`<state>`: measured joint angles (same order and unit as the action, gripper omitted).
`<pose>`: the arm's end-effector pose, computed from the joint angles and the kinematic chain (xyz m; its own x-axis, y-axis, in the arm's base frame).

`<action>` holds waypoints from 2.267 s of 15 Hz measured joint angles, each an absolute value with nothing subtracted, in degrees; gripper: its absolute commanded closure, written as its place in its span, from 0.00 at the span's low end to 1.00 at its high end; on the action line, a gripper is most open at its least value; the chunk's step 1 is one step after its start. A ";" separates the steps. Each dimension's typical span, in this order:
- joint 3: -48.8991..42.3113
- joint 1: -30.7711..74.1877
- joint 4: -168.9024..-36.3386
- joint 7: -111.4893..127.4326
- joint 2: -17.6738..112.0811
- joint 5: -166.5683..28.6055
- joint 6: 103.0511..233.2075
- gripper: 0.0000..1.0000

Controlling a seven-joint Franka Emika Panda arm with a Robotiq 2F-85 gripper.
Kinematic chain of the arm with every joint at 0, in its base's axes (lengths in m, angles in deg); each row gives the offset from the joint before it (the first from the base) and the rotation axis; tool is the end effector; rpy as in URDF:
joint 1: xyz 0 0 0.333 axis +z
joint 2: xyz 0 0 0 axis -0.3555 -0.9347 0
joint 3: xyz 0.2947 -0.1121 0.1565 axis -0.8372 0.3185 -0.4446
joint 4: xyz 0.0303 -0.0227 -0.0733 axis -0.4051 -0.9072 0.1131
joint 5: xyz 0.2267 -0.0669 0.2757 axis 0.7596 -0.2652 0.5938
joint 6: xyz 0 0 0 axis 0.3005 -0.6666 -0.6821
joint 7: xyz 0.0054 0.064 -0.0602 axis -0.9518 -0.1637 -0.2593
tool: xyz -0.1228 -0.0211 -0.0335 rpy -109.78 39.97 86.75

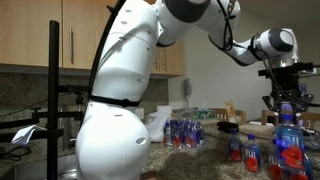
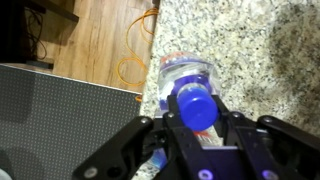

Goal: Arrange some of the bottle on the counter

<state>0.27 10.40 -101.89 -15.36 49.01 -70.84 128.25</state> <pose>0.5616 -0.1846 0.4901 0.9739 0.0242 -0.2258 0.0347 -0.9985 0.0427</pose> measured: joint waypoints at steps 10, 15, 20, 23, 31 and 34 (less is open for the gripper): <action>1.59 7.26 -108.23 -5.40 48.06 -61.99 143.71 0.86; 1.76 8.34 -113.14 3.05 48.50 -61.88 149.61 0.86; 1.76 9.75 -116.23 5.96 49.05 -62.45 151.01 0.86; 1.76 10.25 -117.21 6.03 49.00 -62.98 151.01 0.86; 1.73 11.05 -118.50 6.03 48.71 -65.57 151.39 0.86; 1.67 11.40 -118.55 6.03 48.51 -65.75 151.48 0.86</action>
